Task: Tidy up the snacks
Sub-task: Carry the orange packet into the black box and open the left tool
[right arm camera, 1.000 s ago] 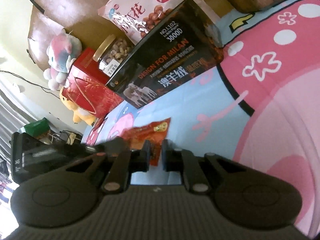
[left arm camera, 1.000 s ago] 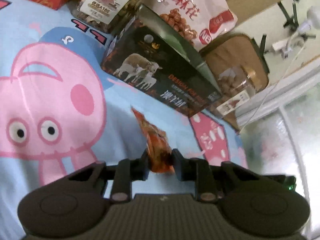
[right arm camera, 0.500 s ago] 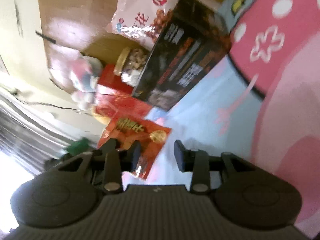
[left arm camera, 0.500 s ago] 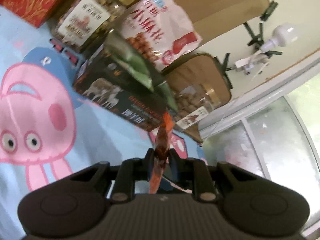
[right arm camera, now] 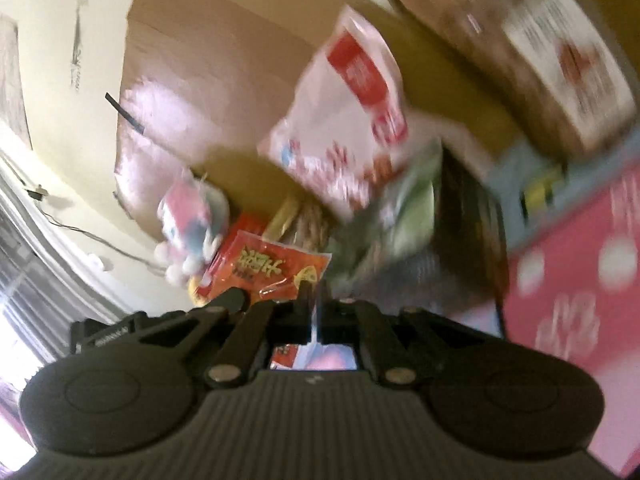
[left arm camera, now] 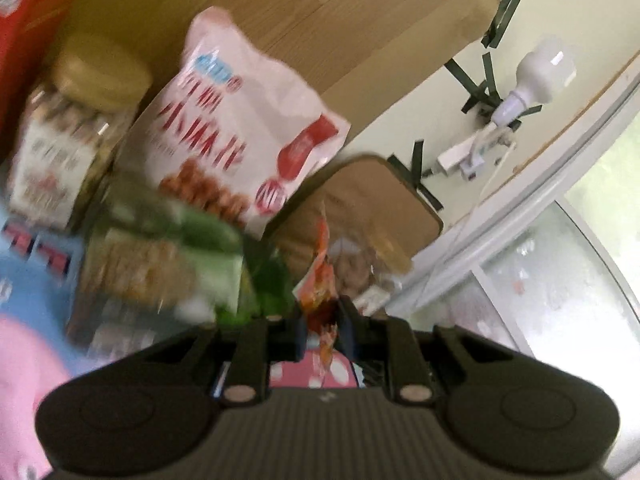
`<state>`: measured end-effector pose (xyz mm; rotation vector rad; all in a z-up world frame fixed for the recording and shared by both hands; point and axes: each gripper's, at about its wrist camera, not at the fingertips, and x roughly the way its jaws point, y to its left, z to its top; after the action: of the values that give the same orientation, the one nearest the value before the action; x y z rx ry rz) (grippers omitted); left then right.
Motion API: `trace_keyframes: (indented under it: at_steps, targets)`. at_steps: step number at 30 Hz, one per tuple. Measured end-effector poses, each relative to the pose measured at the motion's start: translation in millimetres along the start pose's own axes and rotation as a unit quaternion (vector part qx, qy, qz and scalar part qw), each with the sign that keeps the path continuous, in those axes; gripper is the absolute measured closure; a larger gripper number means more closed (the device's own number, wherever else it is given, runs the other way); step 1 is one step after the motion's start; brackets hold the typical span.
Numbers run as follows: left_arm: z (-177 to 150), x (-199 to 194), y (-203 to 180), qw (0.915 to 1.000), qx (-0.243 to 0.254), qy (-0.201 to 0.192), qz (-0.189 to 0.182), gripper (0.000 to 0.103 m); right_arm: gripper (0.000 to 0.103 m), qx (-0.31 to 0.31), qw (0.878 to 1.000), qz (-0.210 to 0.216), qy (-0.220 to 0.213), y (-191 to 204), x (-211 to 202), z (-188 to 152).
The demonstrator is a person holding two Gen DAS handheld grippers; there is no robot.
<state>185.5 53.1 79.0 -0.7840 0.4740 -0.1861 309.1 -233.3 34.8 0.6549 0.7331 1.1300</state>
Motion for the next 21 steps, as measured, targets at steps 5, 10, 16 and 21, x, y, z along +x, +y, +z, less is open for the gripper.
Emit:
trace_keyframes:
  at_steps: [5, 10, 16, 21]
  targets:
    - [11.9, 43.5, 0.1, 0.9986, 0.031, 0.007, 0.043, 0.086, 0.098, -0.031, 0.998, -0.047, -0.016, -13.0, 24.9, 27.9]
    - [10.4, 74.6, 5.9, 0.9917, 0.057, 0.034, 0.11, 0.086, 0.098, -0.093, 0.989, -0.116, -0.015, -26.4, 46.8, 26.0]
    - [-3.4, 79.5, -4.6, 0.9611, 0.151, 0.026, 0.23, 0.074, 0.094, -0.195, 0.961, -0.185, -0.059, -13.5, 47.7, 13.5]
    - [-12.0, 58.6, -22.5, 0.945, 0.189, 0.007, 0.267, 0.071, 0.093, -0.183, 0.965, -0.174, -0.065, -3.9, 32.2, 11.0]
